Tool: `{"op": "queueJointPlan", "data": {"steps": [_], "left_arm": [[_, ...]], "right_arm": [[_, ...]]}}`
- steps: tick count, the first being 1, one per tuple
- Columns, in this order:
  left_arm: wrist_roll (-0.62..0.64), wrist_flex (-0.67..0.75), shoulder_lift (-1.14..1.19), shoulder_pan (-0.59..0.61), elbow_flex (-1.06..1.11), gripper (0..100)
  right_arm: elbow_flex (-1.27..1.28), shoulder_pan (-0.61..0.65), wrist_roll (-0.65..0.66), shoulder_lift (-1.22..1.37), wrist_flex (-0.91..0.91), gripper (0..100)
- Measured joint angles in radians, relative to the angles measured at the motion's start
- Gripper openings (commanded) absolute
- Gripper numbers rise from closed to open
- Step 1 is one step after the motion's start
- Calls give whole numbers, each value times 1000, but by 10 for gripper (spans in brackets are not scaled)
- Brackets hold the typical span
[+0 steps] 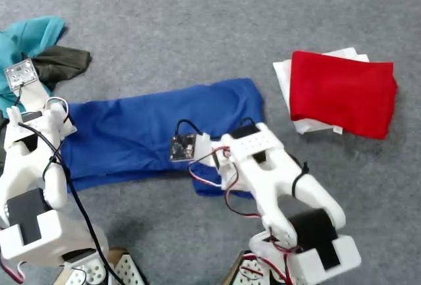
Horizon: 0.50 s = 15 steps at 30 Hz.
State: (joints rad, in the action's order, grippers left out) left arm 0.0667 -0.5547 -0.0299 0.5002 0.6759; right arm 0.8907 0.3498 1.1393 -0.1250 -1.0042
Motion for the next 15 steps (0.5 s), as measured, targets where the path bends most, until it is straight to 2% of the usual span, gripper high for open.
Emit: {"op": "queueJointPlan", "data": {"steps": [3, 7, 15], "left_arm": [[0, 0, 0, 0, 0, 29], [0, 0, 0, 0, 0, 29], [0, 0, 0, 0, 0, 29]], "right_arm": [[-52, -15, 0, 40, -32, 15], [-172, -25, 0, 89, -170, 15], [-582, -25, 0, 296, -419, 15]]}}
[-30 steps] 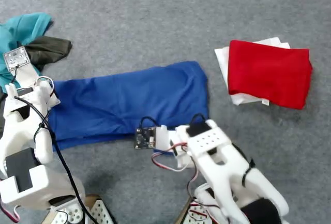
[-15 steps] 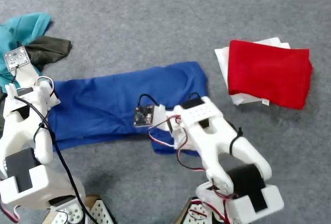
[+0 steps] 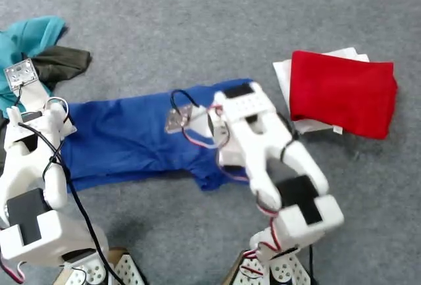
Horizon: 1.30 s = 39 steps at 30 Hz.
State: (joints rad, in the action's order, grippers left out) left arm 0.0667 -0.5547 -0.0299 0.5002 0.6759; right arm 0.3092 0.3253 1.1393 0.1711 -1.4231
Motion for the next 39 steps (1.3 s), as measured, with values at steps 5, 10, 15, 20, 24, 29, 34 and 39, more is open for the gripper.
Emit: {"op": "queueJointPlan", "data": {"steps": [5, 10, 15, 20, 24, 29, 34, 39], "left_arm": [[0, 0, 0, 0, 0, 29], [0, 0, 0, 0, 0, 29], [0, 0, 0, 0, 0, 29], [0, 0, 0, 0, 0, 29], [0, 0, 0, 0, 0, 29], [0, 0, 0, 0, 0, 29], [0, 0, 0, 0, 0, 29], [0, 0, 0, 0, 0, 29]], "right_arm": [[-315, -18, 0, 241, -72, 15], [-661, -18, 28, 491, -166, 18], [-1003, -18, 110, 701, -285, 103], [-1238, -18, 118, 813, -328, 309], [-1349, -37, 49, 816, -333, 325], [-1381, -89, -89, 747, -333, 295], [-1235, -84, -190, 551, -333, 55], [-904, -9, -222, 365, -308, 11]]}}
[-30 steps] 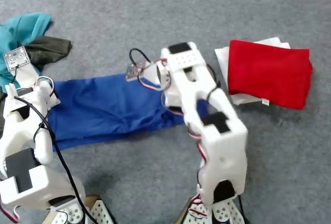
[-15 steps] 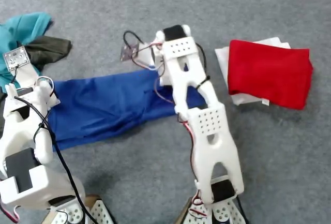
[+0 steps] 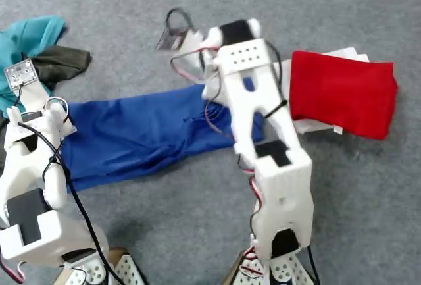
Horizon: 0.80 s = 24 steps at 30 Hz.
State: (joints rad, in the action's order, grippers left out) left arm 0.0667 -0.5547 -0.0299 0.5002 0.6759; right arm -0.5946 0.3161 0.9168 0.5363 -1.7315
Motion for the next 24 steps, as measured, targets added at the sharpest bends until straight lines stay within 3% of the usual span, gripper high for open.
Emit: {"op": "queueJointPlan", "data": {"steps": [6, 12, 16, 24], "left_arm": [[0, 0, 0, 0, 0, 29], [0, 0, 0, 0, 0, 29], [0, 0, 0, 0, 0, 29], [0, 0, 0, 0, 0, 29]], "right_arm": [[313, 35, -92, -8, 311, 21], [315, 49, -273, 118, 562, 21], [230, 44, -341, 143, 499, 21], [-64, 46, -348, 143, 152, 21]]}}
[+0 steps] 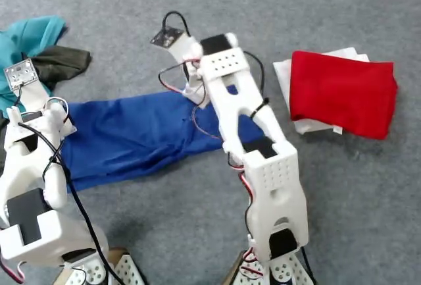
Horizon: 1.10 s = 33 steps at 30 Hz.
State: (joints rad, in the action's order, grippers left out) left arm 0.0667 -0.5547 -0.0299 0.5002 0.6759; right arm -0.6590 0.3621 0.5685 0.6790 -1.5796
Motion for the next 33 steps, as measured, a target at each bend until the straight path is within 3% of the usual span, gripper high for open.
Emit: {"op": "queueJointPlan", "data": {"steps": [4, 8, 13, 17, 27, 33], "left_arm": [[0, -12, 0, 0, -2, 29], [0, -155, -60, 0, -66, 31], [0, -400, -203, 11, -163, 169], [-5, -551, -193, 77, -229, 184], [-84, -626, 285, 91, -417, 212], [-87, -852, 574, 89, -718, 202]], "right_arm": [[-180, -37, -6, -15, -150, 21], [-199, -129, -6, -143, -176, 21], [-26, -163, -6, -365, -178, 25], [184, -167, -6, -520, -178, 25], [419, -167, -6, -687, -178, 24], [422, -169, -6, -687, -178, 22]]}}
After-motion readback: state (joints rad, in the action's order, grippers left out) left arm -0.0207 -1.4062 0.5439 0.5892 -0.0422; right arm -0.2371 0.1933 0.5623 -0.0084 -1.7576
